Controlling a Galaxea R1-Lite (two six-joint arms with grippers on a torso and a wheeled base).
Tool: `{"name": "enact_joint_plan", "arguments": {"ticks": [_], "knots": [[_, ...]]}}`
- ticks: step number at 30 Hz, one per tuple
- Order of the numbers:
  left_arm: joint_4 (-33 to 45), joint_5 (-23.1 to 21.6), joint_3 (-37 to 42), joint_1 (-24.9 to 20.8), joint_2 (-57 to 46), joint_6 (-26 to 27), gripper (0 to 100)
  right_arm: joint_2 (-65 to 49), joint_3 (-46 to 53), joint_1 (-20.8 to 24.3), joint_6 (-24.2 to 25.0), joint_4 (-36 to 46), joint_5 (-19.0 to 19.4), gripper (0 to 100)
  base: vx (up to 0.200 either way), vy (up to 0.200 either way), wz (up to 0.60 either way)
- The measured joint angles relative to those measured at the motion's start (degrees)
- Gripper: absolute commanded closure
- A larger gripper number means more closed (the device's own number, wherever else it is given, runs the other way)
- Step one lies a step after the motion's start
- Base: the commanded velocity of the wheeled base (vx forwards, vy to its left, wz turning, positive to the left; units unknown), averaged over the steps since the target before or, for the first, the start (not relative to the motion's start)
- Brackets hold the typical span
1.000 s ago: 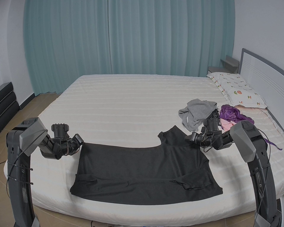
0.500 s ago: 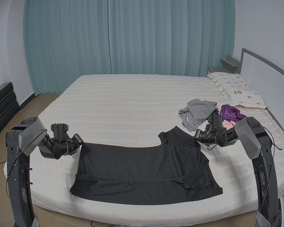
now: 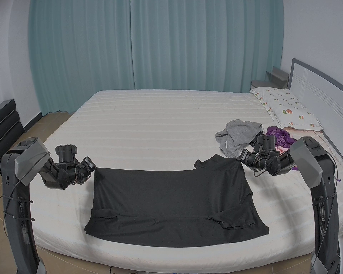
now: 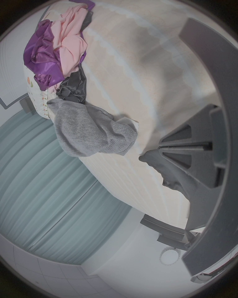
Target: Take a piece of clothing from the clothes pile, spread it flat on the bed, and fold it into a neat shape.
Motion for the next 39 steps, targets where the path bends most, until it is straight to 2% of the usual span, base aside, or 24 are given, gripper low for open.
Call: {"name": "enact_joint_plan", "arguments": {"ticks": [20, 34, 39], "knots": [[-0.05, -0.15, 1.18, 0.27, -0.66, -0.09, 100, -2.73, 6.99, -0.02, 1.52, -3.97, 0.28, 100, 0.0, 0.0, 0.0], [-3.56, -0.5, 8.73, 0.16, -4.94, 0.29, 100, -11.0, 18.4, -0.99, 1.56, -4.06, 6.84, 100, 0.0, 0.0, 0.0], [-4.9, -2.22, 12.02, 0.24, -6.79, 0.34, 100, -13.36, 21.94, -1.11, 1.52, -4.16, 8.44, 100, 0.0, 0.0, 0.0]]}}
